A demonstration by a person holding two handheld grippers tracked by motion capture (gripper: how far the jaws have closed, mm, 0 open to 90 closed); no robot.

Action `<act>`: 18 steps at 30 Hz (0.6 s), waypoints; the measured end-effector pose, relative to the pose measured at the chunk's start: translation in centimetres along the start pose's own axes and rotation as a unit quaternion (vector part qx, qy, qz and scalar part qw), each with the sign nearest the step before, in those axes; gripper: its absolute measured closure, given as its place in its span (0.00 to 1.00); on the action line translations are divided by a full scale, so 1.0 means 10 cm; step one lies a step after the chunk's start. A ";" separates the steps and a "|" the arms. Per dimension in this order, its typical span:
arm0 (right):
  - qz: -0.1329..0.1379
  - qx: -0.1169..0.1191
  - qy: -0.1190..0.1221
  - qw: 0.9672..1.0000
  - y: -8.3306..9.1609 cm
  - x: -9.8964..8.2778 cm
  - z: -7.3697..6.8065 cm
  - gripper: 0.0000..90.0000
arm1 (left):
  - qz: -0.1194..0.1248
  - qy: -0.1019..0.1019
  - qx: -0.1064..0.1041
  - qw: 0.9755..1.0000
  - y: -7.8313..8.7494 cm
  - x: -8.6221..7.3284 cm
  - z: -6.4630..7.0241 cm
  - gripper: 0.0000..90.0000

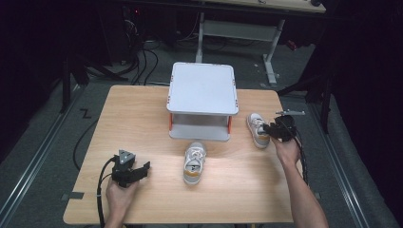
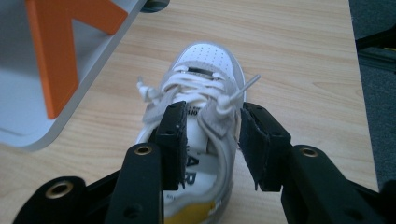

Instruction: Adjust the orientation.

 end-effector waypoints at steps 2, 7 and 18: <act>-0.002 -0.002 -0.006 1.000 -0.06 0.00 0.01 0.69 | 0.000 0.000 0.000 1.000 0.00 0.00 0.00 0.39; -0.015 0.002 -0.017 1.000 -0.16 -0.05 0.03 0.71 | 0.000 -0.002 0.004 1.000 0.00 0.00 0.01 0.39; -0.020 -0.029 0.028 0.999 -0.12 -0.02 0.02 0.86 | 0.000 -0.002 0.003 1.000 0.00 0.00 0.01 0.38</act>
Point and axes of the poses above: each handheld gripper's, and its own axes: y roughly backward along the jaws, x roughly out of its top, z roughly to its right, the point moved 4 cm from there along -y, roughly forward along the jaws, and after that the axes turned 14 degrees about y, right-handed, at the moved point
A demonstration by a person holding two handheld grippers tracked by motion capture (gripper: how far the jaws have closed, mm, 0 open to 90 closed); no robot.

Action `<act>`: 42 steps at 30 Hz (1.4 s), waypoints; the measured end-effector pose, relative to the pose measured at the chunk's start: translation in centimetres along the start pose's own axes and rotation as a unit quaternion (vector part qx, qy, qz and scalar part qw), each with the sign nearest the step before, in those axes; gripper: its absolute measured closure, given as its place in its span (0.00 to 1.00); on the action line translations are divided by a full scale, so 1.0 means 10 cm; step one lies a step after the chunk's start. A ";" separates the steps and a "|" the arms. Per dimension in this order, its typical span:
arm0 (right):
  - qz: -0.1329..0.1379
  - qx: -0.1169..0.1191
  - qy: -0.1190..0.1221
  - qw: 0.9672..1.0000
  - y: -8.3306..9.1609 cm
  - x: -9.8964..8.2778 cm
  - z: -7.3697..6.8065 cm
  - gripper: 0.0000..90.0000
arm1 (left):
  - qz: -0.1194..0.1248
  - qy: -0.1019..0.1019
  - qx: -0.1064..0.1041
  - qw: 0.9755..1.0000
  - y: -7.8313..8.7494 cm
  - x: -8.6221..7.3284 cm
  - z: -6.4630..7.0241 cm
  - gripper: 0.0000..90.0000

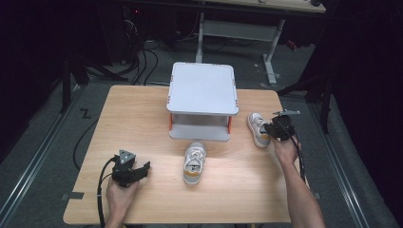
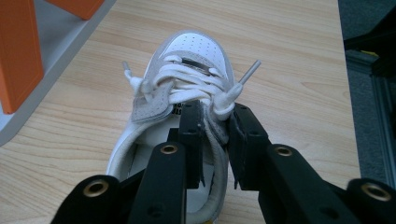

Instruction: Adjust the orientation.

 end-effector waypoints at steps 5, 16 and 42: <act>-0.004 -0.023 0.022 0.999 0.01 0.01 -0.03 0.89 | 0.000 0.000 0.000 1.000 0.00 0.00 0.00 0.38; -0.015 -0.040 0.027 0.999 0.16 -0.02 0.00 0.90 | 0.000 0.002 -0.003 1.000 0.00 0.00 0.00 0.38; 0.029 0.006 0.098 0.995 1.05 -0.16 -0.85 0.90 | 0.000 0.000 -0.003 1.000 0.00 0.00 0.00 0.38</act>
Point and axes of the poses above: each handheld gripper's, and its own axes: y roughly backward along the jaws, x roughly out of its top, z roughly to its right, the point moved 4 cm from there along -y, roughly forward along the jaws, and after that the axes turned 14 degrees about y, right-handed, at the moved point
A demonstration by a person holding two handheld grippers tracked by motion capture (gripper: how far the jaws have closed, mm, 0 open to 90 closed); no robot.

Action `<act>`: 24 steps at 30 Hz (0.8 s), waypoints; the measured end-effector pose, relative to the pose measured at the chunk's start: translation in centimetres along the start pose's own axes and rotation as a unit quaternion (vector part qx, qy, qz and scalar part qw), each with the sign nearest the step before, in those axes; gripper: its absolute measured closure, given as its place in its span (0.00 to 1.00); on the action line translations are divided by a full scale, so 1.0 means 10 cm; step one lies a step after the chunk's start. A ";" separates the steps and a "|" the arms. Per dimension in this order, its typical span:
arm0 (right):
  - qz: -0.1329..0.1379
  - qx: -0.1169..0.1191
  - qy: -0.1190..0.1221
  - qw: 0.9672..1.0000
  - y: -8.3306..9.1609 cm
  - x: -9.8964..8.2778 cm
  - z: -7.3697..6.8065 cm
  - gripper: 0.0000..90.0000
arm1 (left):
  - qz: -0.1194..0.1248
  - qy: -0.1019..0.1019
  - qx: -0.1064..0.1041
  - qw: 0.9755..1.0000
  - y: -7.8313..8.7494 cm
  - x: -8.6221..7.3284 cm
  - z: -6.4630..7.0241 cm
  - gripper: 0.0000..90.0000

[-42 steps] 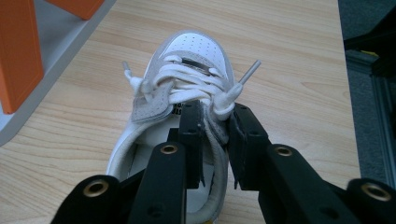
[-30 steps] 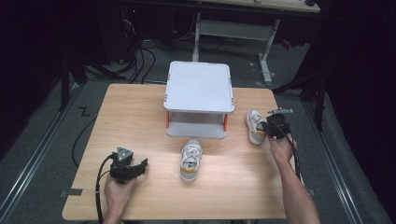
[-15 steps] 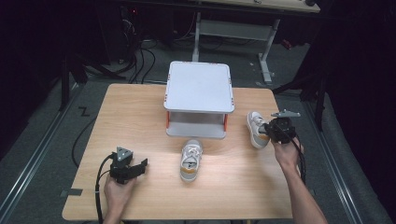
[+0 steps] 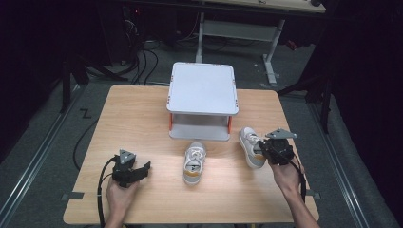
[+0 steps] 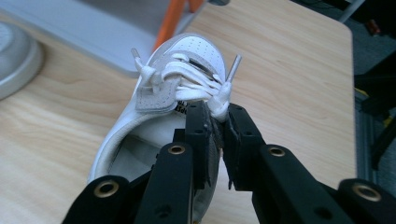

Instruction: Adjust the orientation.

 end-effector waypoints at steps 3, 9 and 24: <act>-0.001 0.008 0.008 1.000 0.03 0.00 -0.14 0.90 | 0.000 -0.001 0.000 1.000 0.00 0.00 0.00 0.38; -0.004 0.028 0.031 0.999 0.05 0.02 -0.43 0.90 | 0.000 -0.001 0.000 1.000 0.00 0.00 0.00 0.38; -0.008 0.056 0.053 0.997 -0.20 0.26 -0.90 0.90 | 0.000 0.001 -0.001 1.000 0.00 0.00 0.00 0.38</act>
Point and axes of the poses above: each handheld gripper's, and its own axes: y roughly backward along the jaws, x roughly out of its top, z roughly to its right, the point moved 4 cm from there along -y, roughly forward along the jaws, and after that the axes turned 14 degrees about y, right-handed, at the moved point
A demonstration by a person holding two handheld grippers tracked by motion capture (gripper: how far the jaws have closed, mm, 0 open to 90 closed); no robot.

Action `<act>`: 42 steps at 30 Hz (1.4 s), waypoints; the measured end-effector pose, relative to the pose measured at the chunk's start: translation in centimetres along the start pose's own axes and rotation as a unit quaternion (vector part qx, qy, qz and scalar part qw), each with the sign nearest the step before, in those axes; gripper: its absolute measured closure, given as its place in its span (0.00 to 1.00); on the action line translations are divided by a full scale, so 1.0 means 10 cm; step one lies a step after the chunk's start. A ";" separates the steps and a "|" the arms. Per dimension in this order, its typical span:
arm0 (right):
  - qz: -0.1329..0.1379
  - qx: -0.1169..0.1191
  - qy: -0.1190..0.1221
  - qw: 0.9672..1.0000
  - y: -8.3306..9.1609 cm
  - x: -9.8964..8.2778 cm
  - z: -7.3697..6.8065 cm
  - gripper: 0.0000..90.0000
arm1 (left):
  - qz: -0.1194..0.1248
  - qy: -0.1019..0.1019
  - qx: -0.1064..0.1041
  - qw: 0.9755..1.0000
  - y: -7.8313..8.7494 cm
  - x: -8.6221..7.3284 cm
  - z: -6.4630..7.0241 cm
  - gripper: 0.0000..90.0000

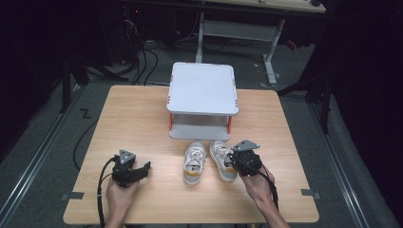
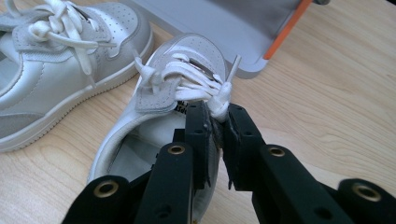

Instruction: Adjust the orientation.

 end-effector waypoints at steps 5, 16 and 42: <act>-0.009 -0.004 0.002 1.000 -0.08 0.05 -0.03 0.90 | 0.000 0.000 -0.002 1.000 0.00 0.00 0.00 0.38; -0.023 0.016 0.011 1.000 -0.14 0.14 -0.17 0.88 | 0.000 0.003 -0.003 1.000 0.00 0.00 0.00 0.38; 0.092 0.102 -0.078 0.987 0.00 -0.07 0.00 0.56 | 0.000 0.004 -0.004 1.000 0.00 0.00 0.00 0.38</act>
Point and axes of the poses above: each handheld gripper's, and its own axes: y roughly backward along the jaws, x roughly out of its top, z roughly to its right, the point moved 4 cm from there along -y, roughly forward along the jaws, and after that the axes turned 14 degrees about y, right-handed, at the moved point
